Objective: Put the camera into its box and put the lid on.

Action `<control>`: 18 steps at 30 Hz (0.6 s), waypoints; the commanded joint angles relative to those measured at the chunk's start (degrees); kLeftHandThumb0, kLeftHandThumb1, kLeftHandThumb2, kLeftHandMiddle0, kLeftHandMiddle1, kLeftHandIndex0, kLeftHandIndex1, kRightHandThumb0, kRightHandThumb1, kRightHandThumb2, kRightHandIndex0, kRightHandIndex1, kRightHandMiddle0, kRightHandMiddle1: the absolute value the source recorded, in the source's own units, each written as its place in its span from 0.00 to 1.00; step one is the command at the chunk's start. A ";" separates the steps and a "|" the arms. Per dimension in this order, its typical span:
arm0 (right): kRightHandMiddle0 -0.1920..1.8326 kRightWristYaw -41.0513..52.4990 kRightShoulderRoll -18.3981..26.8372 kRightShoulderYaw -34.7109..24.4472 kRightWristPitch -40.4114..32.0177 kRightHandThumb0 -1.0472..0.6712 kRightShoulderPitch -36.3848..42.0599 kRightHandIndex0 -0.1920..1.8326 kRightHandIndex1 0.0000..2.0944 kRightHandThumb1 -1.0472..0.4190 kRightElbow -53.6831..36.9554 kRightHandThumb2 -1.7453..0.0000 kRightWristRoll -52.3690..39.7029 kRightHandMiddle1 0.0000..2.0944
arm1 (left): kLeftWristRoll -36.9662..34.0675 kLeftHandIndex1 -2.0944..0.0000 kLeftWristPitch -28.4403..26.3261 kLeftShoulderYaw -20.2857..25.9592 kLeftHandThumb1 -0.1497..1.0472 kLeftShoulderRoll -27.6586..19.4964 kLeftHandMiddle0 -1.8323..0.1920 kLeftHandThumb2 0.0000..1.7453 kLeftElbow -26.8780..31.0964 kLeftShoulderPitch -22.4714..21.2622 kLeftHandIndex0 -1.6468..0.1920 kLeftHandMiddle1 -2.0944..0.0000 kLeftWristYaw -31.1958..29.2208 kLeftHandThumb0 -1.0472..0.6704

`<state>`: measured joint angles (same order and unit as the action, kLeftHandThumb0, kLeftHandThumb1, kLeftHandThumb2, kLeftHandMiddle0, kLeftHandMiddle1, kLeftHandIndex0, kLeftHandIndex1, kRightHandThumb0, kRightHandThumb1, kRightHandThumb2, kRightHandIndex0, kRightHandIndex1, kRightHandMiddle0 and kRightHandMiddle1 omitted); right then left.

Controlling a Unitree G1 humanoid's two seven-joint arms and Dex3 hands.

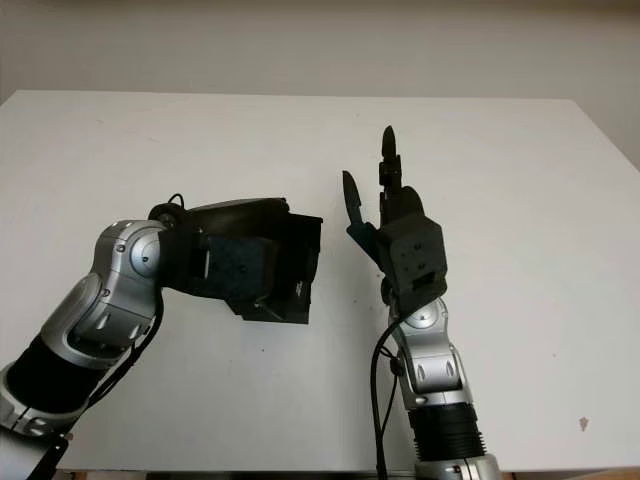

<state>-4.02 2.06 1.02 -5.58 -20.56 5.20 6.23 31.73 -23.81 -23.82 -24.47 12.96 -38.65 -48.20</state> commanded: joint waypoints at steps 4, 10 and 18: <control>0.04 -0.19 -0.20 -0.07 0.51 0.19 0.02 0.02 0.02 0.00 -0.72 0.67 -0.02 0.03 | 0.21 0.18 1.36 -2.50 0.89 1.71 0.78 0.03 -0.74 -2.63 0.74 0.15 0.25 0.54; 0.04 -0.81 -0.16 0.21 -0.16 0.19 0.16 0.02 0.03 0.00 -0.80 0.67 0.80 0.03 | -0.05 0.13 1.84 -2.79 0.89 1.31 0.81 0.03 -1.69 -1.77 0.80 0.10 0.32 0.55; 0.04 -0.88 -0.29 0.11 -0.32 0.19 0.29 0.02 0.03 0.00 -0.79 0.68 0.83 0.03 | 0.42 0.11 2.55 -3.27 0.89 1.03 0.77 0.03 -2.25 -0.57 0.83 0.06 0.71 0.55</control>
<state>-4.77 1.82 1.23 -5.88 -20.32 5.20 7.03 31.96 -21.19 -26.41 -23.38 11.11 -39.68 -47.37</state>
